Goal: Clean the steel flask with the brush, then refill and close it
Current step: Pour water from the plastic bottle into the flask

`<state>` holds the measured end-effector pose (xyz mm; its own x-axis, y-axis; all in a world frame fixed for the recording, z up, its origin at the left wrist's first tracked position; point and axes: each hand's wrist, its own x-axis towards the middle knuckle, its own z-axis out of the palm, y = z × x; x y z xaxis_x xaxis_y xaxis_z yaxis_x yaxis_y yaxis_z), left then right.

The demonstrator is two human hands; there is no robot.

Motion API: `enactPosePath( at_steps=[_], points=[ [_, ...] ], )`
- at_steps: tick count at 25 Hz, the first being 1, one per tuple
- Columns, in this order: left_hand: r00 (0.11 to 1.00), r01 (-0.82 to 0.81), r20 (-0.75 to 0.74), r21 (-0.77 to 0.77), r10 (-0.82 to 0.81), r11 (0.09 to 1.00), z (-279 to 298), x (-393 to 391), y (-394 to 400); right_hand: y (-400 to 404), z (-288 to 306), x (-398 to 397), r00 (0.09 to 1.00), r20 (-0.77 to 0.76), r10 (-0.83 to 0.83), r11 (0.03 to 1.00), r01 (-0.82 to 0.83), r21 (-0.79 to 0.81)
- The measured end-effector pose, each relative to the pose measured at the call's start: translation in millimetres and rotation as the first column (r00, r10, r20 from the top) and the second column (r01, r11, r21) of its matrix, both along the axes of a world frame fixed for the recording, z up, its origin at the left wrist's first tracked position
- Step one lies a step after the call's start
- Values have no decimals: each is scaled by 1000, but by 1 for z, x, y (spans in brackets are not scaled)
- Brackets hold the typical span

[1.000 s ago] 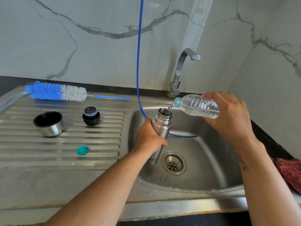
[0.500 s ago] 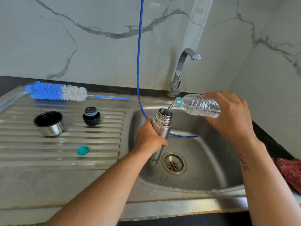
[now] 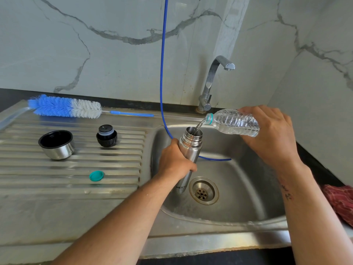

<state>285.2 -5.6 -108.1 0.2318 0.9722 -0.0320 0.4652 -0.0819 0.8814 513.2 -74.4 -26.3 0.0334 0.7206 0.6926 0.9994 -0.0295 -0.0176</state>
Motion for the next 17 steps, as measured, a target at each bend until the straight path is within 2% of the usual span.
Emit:
enactPosePath(
  at_steps=[17],
  points=[
    [1000, 5, 3, 4, -5, 1000, -2, 1, 0, 0, 0, 2, 1000, 23, -8, 1000, 7, 27]
  ],
)
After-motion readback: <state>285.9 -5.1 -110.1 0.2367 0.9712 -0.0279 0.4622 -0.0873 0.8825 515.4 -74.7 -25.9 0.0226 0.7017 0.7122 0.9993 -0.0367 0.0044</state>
